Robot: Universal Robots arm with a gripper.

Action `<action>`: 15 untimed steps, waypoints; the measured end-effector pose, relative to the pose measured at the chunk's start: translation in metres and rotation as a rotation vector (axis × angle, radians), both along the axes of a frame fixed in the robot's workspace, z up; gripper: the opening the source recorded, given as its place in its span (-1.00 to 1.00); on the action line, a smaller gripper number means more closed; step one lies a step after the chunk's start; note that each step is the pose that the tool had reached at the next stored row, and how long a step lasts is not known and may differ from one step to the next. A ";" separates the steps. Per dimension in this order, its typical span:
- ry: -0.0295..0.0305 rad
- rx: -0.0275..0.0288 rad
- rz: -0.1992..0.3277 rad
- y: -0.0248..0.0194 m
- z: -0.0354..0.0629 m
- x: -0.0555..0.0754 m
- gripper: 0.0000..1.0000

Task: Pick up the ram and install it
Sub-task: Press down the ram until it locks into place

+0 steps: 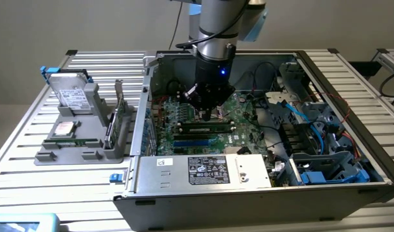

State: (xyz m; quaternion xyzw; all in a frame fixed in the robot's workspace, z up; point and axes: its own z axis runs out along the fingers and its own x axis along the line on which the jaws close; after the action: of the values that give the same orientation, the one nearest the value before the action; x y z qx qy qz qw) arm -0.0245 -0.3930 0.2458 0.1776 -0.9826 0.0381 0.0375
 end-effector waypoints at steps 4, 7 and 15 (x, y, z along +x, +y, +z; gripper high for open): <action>-0.0071 -0.0006 -0.043 0.0000 -0.0001 0.000 -0.79; -0.0185 -0.0073 -0.065 0.0000 0.0000 0.000 -0.79; -0.0393 -0.0166 -0.136 0.0000 0.0000 0.000 -0.79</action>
State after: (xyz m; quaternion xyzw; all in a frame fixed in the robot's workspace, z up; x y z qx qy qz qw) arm -0.0245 -0.3930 0.2458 0.1094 -0.9926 0.0471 0.0222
